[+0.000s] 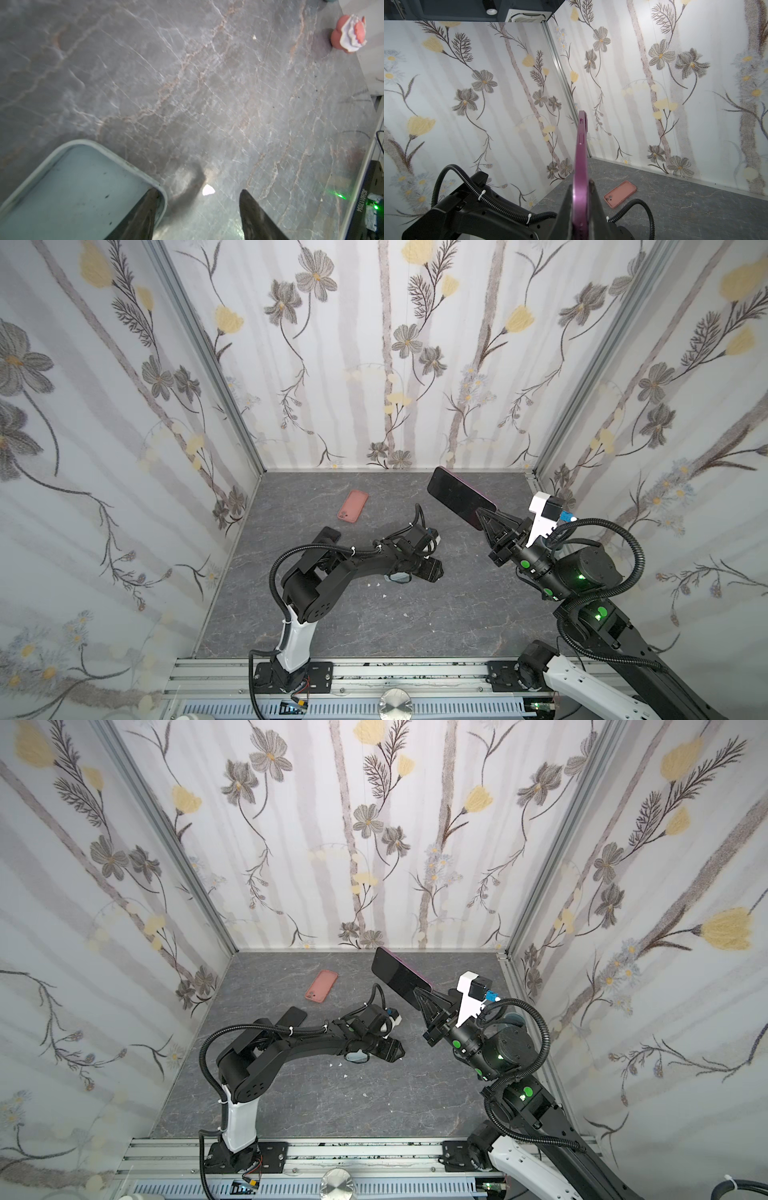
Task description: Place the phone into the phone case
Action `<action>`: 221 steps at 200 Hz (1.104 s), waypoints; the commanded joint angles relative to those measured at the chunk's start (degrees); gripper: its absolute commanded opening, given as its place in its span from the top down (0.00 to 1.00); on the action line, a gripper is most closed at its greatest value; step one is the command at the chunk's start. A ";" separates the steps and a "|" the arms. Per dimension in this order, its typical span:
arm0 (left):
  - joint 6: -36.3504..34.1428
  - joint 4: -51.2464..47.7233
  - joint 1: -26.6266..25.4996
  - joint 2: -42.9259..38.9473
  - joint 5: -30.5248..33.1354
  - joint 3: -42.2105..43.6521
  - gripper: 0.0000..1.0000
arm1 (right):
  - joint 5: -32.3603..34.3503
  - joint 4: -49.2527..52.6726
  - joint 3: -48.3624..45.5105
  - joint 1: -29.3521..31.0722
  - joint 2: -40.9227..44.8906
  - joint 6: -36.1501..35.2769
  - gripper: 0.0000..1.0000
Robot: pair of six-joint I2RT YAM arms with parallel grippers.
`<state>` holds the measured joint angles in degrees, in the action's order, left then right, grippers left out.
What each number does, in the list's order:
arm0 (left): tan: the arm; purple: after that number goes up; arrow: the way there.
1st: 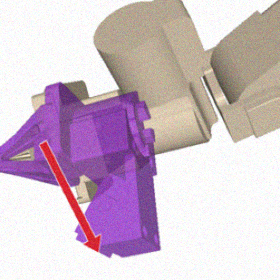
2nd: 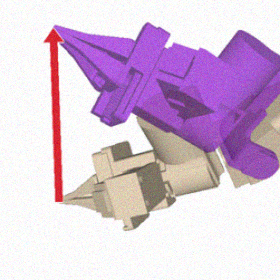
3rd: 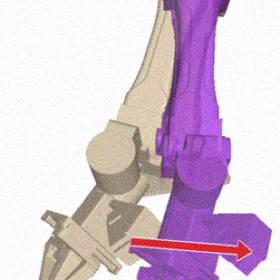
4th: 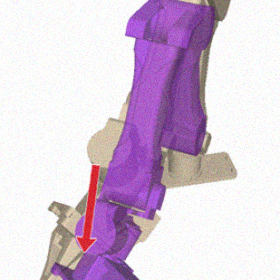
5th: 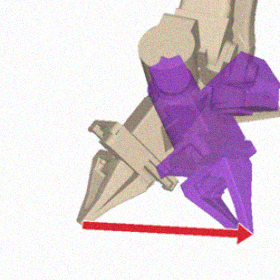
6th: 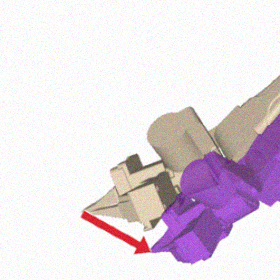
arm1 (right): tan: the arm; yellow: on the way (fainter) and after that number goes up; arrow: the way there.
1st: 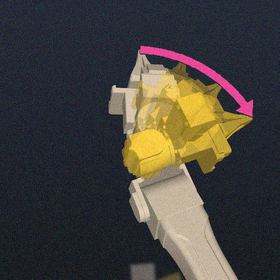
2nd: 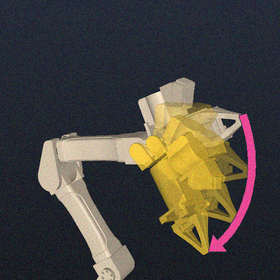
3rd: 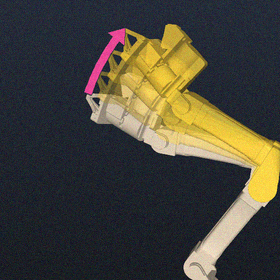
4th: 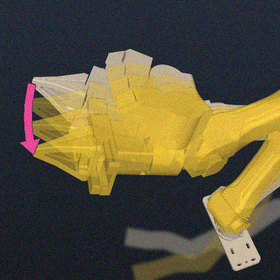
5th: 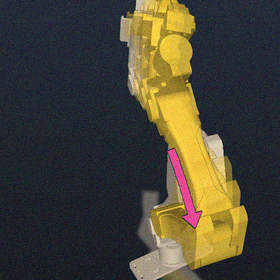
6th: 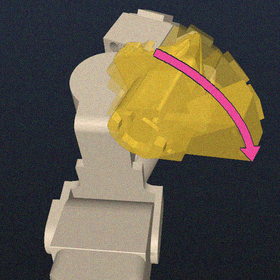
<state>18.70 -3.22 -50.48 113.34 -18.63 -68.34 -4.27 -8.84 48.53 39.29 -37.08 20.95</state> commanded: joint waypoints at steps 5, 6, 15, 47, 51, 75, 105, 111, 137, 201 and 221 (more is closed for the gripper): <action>1.88 -1.06 -1.81 -1.77 -3.27 2.24 0.35 | 2.65 -2.97 0.16 0.00 0.28 0.40 1.00; 1.87 -1.03 -1.81 -1.88 -3.31 2.33 0.35 | 2.76 -2.91 0.20 0.04 0.26 0.41 1.00; 1.70 -0.68 -2.17 -2.47 -4.00 2.76 0.35 | 3.79 -2.23 0.40 0.02 0.10 0.49 1.00; -0.07 -2.99 -2.26 -6.15 -3.09 1.80 0.35 | 11.30 3.44 2.22 0.02 -1.66 0.73 1.00; -0.49 -3.45 -2.26 -6.94 -2.56 1.58 0.35 | 12.54 4.88 2.69 0.00 -2.02 0.78 1.00; -1.17 -4.72 -1.60 -13.76 0.20 2.88 0.34 | 17.81 12.45 5.68 -0.09 -4.96 2.04 1.00; 1.58 -4.25 0.27 -22.15 2.64 8.94 0.34 | 18.67 20.31 9.03 -0.80 -10.35 3.82 1.00; 2.27 -4.33 0.81 -23.61 2.93 10.30 0.34 | 18.13 21.34 9.43 -0.96 -11.42 4.24 1.00; 5.22 -4.34 3.16 -29.49 4.93 16.16 0.34 | 13.67 23.77 10.26 -1.39 -16.05 5.99 1.00; 14.49 1.44 9.95 -40.88 9.33 29.40 0.34 | 0.59 23.52 9.27 -1.43 -25.03 9.25 1.00; 16.47 2.90 11.67 -43.33 9.40 32.25 0.33 | -1.32 22.14 7.37 -1.46 -25.64 10.82 1.00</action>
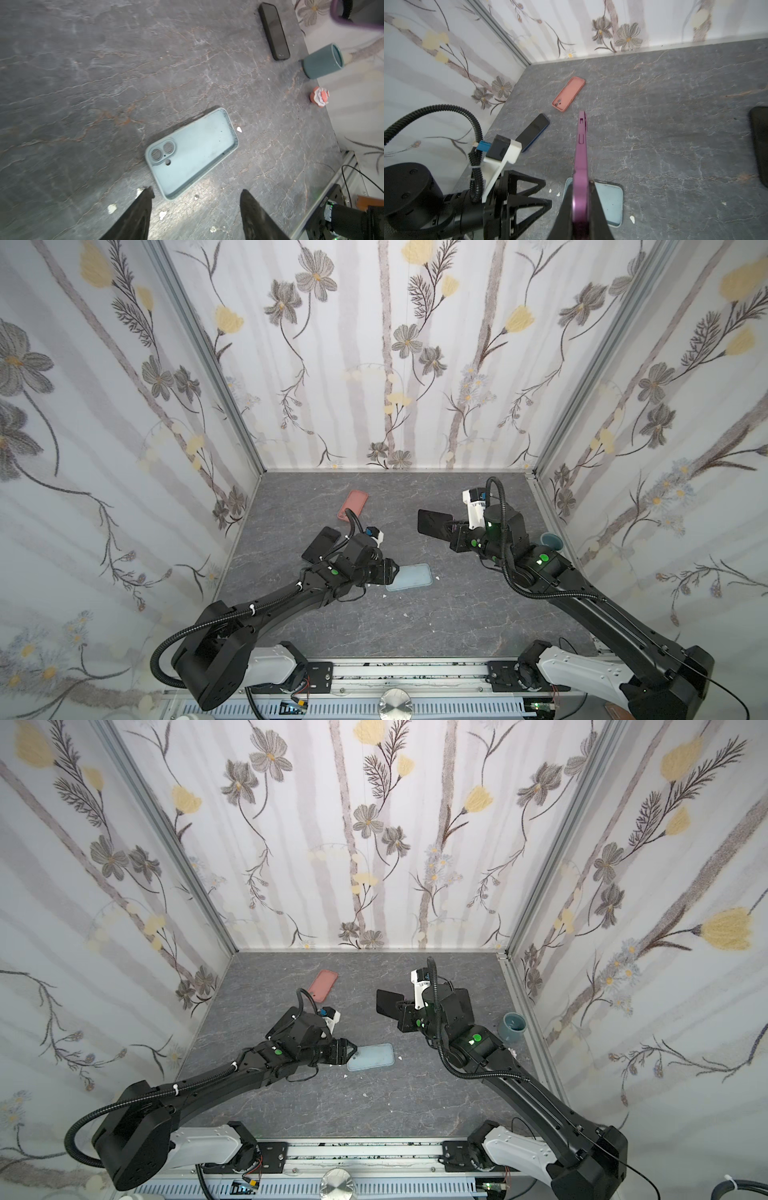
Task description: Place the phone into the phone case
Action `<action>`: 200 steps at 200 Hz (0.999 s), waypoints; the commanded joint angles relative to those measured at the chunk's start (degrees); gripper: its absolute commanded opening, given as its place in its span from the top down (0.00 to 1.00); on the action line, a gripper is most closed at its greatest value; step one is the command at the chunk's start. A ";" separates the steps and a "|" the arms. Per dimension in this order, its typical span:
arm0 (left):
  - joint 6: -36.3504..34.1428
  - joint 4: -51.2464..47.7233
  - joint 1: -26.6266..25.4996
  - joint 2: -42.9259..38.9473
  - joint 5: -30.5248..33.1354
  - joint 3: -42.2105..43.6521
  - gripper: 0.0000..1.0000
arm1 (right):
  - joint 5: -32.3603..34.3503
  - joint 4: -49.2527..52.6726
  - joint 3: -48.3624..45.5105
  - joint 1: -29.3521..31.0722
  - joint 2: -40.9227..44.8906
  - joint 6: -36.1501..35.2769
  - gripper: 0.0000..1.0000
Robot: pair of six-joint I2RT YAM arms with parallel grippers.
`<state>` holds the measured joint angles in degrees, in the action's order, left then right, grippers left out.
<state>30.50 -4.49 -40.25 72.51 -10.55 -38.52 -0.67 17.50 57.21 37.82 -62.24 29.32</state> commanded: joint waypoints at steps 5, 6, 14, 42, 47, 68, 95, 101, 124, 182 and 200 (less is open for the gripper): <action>5.00 4.37 1.75 -2.83 1.32 3.06 0.33 | -5.15 -4.29 -1.75 -0.02 -0.70 2.89 1.00; 5.09 4.34 1.80 -2.86 1.32 3.13 0.33 | -5.27 -4.30 -1.84 0.02 -0.69 3.00 1.00; 5.74 4.77 2.26 -3.15 1.32 4.02 0.33 | -5.86 -4.31 -2.46 -0.03 -1.10 3.64 1.00; 8.21 8.63 2.99 -3.44 -0.12 7.70 0.32 | -9.16 -4.40 -4.03 -0.01 -3.48 4.85 1.00; 8.69 9.42 3.11 -3.35 -0.32 8.22 0.32 | -9.67 -4.32 -4.08 0.04 -4.04 4.94 1.00; 10.31 12.00 3.29 -2.44 -1.41 9.62 0.32 | -11.94 -4.61 -4.21 0.00 -6.11 6.04 1.00; 10.46 12.99 3.34 -0.91 -2.36 9.52 0.32 | -15.59 -5.71 -4.61 0.01 -8.56 7.53 1.00; 10.50 13.12 3.33 -0.73 -2.38 9.47 0.32 | -16.13 -5.72 -4.65 -0.03 -9.09 7.75 1.00; 10.54 13.76 3.34 -0.06 -2.63 9.52 0.32 | -18.01 -6.02 -5.09 -0.07 -11.41 8.43 1.00; 11.25 15.60 3.50 3.35 -3.69 9.82 0.33 | -23.21 -7.29 -5.35 -0.46 -17.01 9.13 1.00; 11.43 16.21 3.51 4.32 -4.13 9.87 0.33 | -24.50 -8.18 -5.68 -0.71 -18.21 9.42 1.00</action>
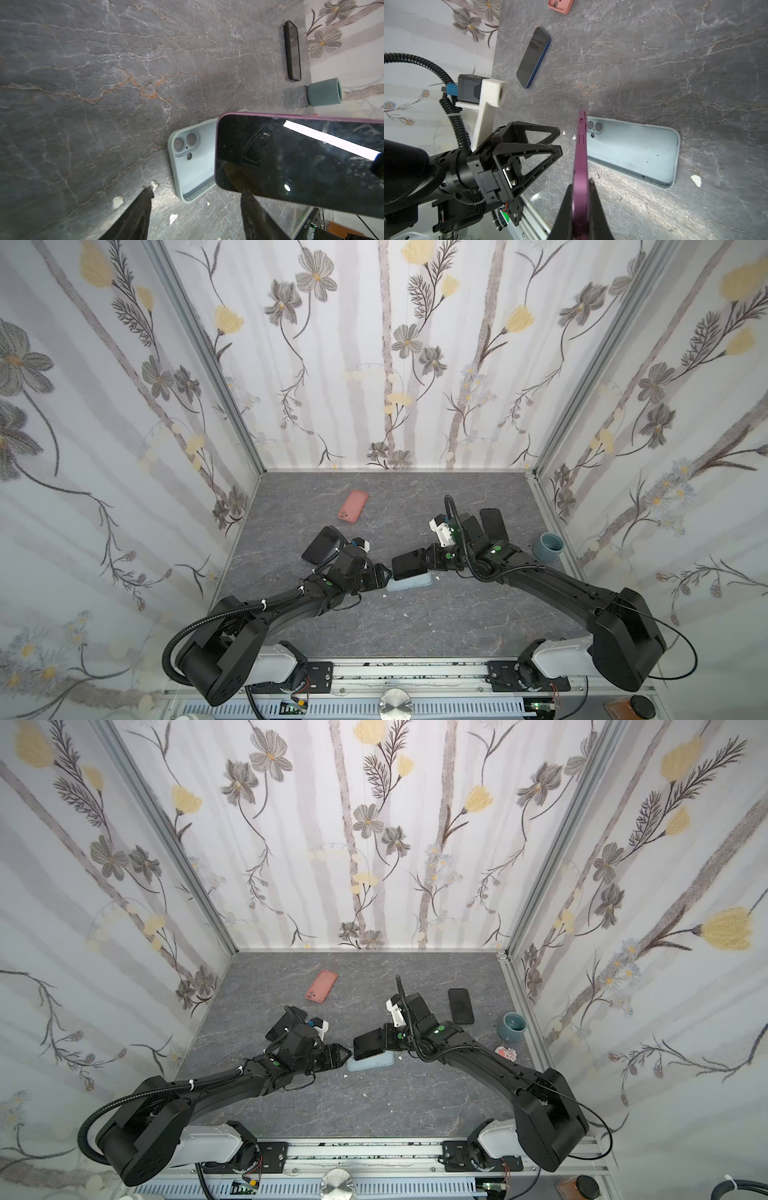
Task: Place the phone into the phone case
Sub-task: 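Insert the pink-edged phone's edge into the light blue case with the right gripper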
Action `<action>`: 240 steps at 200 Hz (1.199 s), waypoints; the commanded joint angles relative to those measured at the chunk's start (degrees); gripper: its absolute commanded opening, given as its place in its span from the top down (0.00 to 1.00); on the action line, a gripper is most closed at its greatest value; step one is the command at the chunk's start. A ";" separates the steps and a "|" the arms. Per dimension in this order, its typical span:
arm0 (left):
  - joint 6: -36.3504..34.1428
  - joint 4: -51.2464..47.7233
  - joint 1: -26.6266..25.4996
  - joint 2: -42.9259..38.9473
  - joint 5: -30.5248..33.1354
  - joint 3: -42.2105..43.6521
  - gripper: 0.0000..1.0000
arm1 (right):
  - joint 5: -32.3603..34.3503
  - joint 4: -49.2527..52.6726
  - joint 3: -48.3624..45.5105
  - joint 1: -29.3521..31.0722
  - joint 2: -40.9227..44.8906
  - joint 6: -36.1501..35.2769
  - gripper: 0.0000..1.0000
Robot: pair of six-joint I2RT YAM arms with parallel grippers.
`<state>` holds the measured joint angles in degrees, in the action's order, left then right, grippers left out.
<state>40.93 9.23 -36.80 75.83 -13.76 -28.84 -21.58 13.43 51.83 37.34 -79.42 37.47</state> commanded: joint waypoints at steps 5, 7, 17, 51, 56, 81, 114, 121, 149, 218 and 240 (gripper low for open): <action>0.99 2.69 0.05 1.35 -1.19 0.19 0.33 | -4.12 -4.49 -0.41 -0.33 -1.37 1.43 1.00; 1.04 2.82 0.06 1.51 -1.25 0.19 0.33 | -4.29 -4.73 -0.48 -0.27 -1.47 1.50 1.00; 1.24 3.30 0.05 2.30 -1.81 0.11 0.34 | -5.22 -5.85 -0.80 -0.42 -2.05 2.04 1.00; 2.48 5.54 0.03 4.78 -3.62 -0.07 0.35 | -7.47 -7.52 -1.19 -0.59 -4.02 2.85 1.00; 2.49 5.82 0.01 5.01 -3.90 0.01 0.35 | -7.63 -7.68 -1.27 -0.59 -4.20 2.94 1.00; 1.99 6.67 0.04 5.60 -4.83 0.20 0.35 | -8.20 -8.77 -2.08 -0.72 -4.78 3.61 1.00; 1.45 7.16 0.06 5.44 -4.67 0.98 0.36 | -8.48 -9.91 -3.30 -0.85 -4.91 4.42 1.00; 1.35 7.20 0.06 5.59 -4.63 1.12 0.36 | -8.56 -10.05 -3.48 -0.90 -5.04 4.43 1.00; 1.61 7.29 0.14 6.29 -4.92 1.07 0.36 | -8.88 -10.17 -3.84 -1.08 -5.66 4.47 1.00; 2.04 8.21 0.50 8.34 -5.38 0.91 0.39 | -9.35 -10.45 -4.68 -2.08 -6.41 4.54 1.00; 2.23 9.63 0.71 9.60 -6.20 0.85 0.38 | -10.10 -10.97 -5.41 -2.58 -6.86 4.81 1.00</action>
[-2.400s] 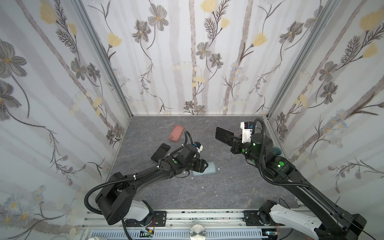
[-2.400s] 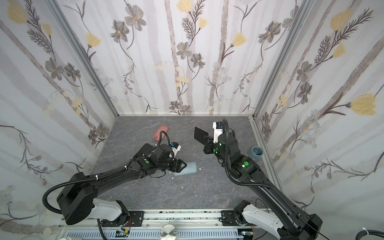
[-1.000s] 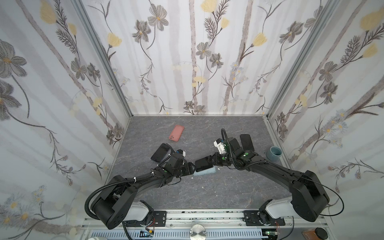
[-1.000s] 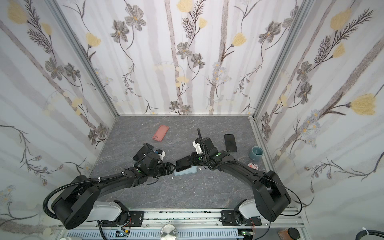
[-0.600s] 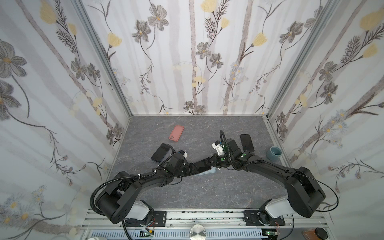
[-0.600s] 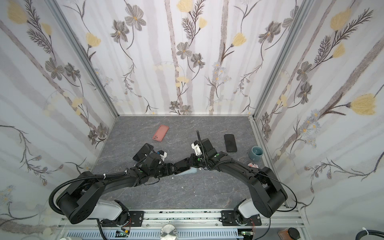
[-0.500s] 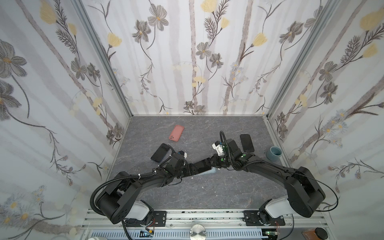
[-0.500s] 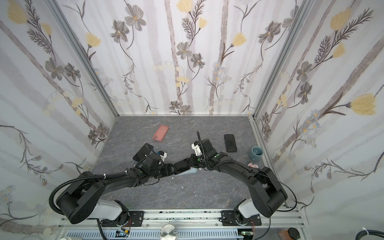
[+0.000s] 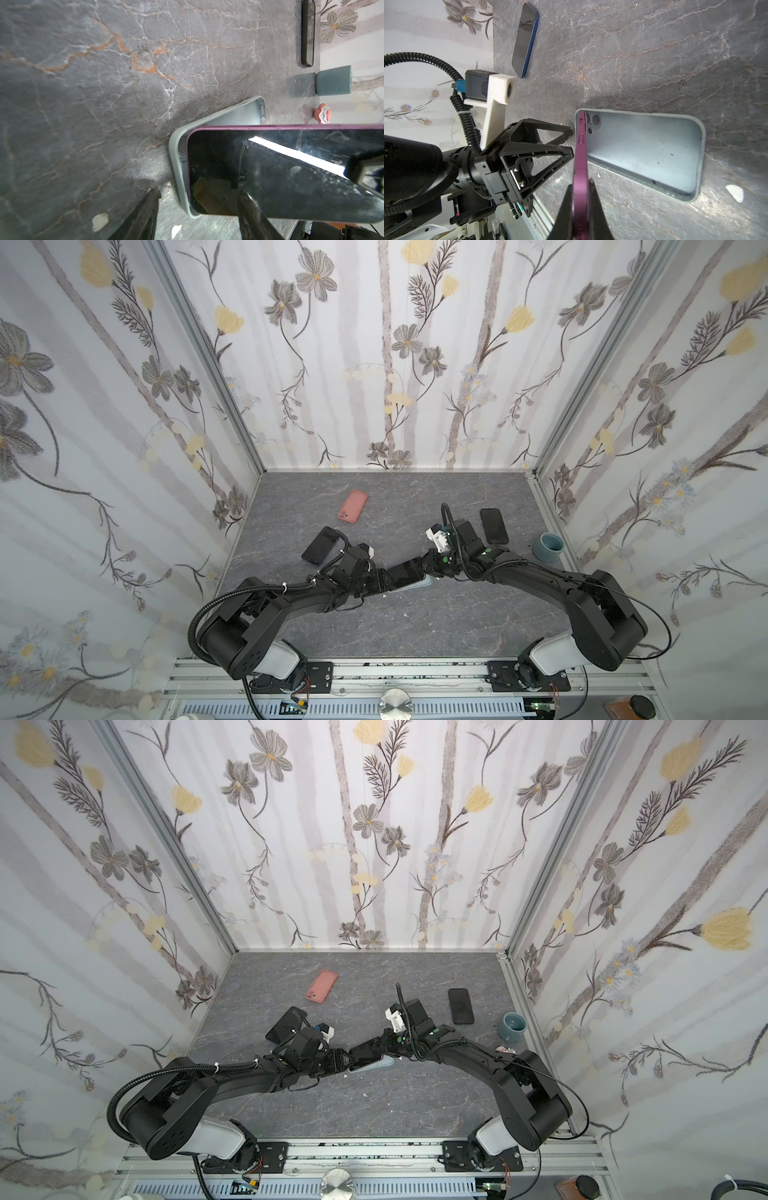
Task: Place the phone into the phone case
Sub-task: 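Insert the pink-edged phone's edge into the light blue case with the right gripper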
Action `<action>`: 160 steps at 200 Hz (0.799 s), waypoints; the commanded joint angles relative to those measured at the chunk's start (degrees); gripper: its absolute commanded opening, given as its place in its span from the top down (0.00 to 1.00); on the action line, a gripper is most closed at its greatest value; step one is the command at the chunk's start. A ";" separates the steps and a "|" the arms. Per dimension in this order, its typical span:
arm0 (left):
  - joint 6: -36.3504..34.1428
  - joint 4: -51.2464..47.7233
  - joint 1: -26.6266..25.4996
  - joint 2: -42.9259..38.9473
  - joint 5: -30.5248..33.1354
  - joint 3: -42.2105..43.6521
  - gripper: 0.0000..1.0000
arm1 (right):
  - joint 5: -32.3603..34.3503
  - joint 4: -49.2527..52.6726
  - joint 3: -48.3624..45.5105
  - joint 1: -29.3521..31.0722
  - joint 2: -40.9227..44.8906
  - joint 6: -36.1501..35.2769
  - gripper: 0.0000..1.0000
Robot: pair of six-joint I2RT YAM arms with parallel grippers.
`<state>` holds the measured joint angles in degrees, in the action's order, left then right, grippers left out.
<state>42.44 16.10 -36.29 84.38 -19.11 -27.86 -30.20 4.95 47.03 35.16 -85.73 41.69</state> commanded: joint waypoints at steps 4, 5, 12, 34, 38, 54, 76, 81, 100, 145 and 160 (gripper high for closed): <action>0.72 3.30 0.25 1.46 -1.47 -0.11 0.38 | -1.72 -2.80 -0.82 -0.43 -0.65 0.64 1.00; 0.72 3.40 0.25 1.56 -1.59 -0.10 0.38 | -1.76 -2.86 -0.90 -0.48 -0.70 0.61 1.00; 0.85 3.98 0.28 2.26 -2.40 -0.25 0.38 | -2.20 -3.30 -1.33 -0.69 -0.91 0.67 1.00; 0.92 4.27 0.28 4.34 -4.21 -0.97 0.38 | -3.35 -4.48 -2.65 -1.31 -1.61 0.67 1.00; 0.85 4.29 0.34 4.56 -4.31 -1.13 0.38 | -3.46 -4.71 -2.93 -1.49 -1.70 0.68 1.00; 0.46 4.04 0.34 5.37 -4.19 -1.16 0.38 | -3.96 -5.85 -3.43 -2.16 -1.89 0.75 1.00; 0.89 3.98 0.35 6.07 -4.99 -1.25 0.38 | -4.27 -7.42 -6.19 -2.78 -2.40 0.93 1.00; 0.97 3.89 0.31 6.12 -5.14 -1.29 0.38 | -4.30 -7.83 -6.53 -2.93 -2.58 1.02 1.00; 0.98 3.50 0.30 5.70 -4.81 -0.85 0.38 | -4.33 -8.70 -7.40 -3.10 -3.43 1.29 1.00; 1.09 2.07 0.31 3.98 -3.60 0.18 0.38 | -1.93 -8.37 -8.66 -3.16 -3.50 1.54 1.00; 0.69 1.27 0.35 2.84 -2.81 0.58 0.38 | -1.05 -9.20 -9.58 -3.14 -2.96 2.22 1.00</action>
<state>42.65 22.48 -35.83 88.12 -21.43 -27.97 -36.05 -9.02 38.79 31.59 -88.75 44.12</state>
